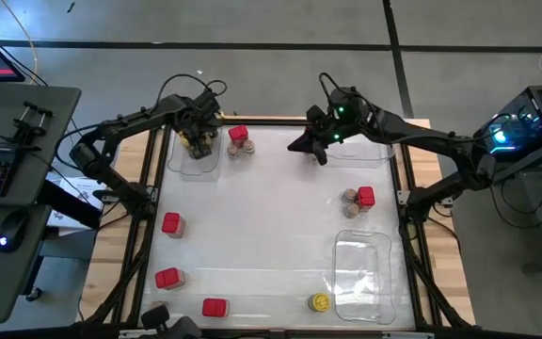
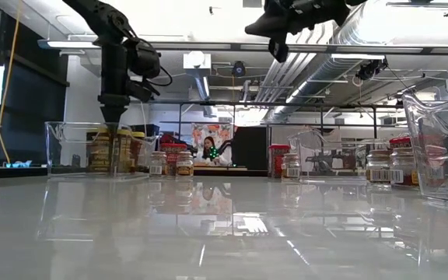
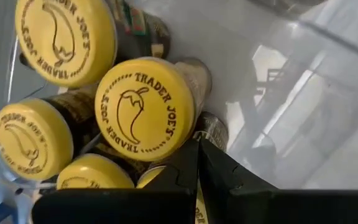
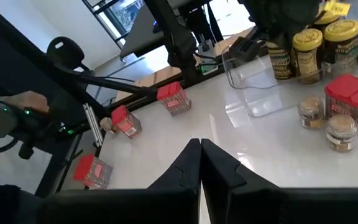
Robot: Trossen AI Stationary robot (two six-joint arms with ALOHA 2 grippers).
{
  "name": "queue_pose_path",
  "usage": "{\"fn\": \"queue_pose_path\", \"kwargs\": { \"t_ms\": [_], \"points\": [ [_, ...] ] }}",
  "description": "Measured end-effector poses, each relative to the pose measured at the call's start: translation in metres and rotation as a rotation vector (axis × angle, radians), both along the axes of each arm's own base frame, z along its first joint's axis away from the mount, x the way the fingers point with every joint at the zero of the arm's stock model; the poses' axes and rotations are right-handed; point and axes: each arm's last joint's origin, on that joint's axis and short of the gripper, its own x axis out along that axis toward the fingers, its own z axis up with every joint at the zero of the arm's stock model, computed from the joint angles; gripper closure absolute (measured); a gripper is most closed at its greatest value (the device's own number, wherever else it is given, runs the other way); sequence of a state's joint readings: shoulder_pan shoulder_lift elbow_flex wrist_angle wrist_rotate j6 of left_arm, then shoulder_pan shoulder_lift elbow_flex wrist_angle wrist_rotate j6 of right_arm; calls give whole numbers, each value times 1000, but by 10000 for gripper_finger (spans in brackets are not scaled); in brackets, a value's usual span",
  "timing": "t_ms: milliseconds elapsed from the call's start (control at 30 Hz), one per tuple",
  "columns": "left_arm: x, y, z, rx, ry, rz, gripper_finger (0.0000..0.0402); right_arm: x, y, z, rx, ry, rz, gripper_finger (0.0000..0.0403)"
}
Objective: Sort spices by type
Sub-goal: Adjust the yellow seasoning bottles in the top left transparent bin
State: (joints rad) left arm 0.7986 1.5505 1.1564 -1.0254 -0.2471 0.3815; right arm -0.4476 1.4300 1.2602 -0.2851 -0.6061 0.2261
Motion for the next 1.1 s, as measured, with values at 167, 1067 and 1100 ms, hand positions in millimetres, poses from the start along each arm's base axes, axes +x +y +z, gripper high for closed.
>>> {"fn": "queue_pose_path", "kwargs": {
  "t_ms": [167,1067,1100],
  "points": [
    [-3,-4,-1,-37,44,-21,401,2,5,0,-11,7,-8,403],
    [-8,23,41,102,-17,216,401,3,6,0,-20,5,-2,403],
    [-9,24,38,99,-22,218,401,3,6,0,-20,5,-2,403]
  ]
}}
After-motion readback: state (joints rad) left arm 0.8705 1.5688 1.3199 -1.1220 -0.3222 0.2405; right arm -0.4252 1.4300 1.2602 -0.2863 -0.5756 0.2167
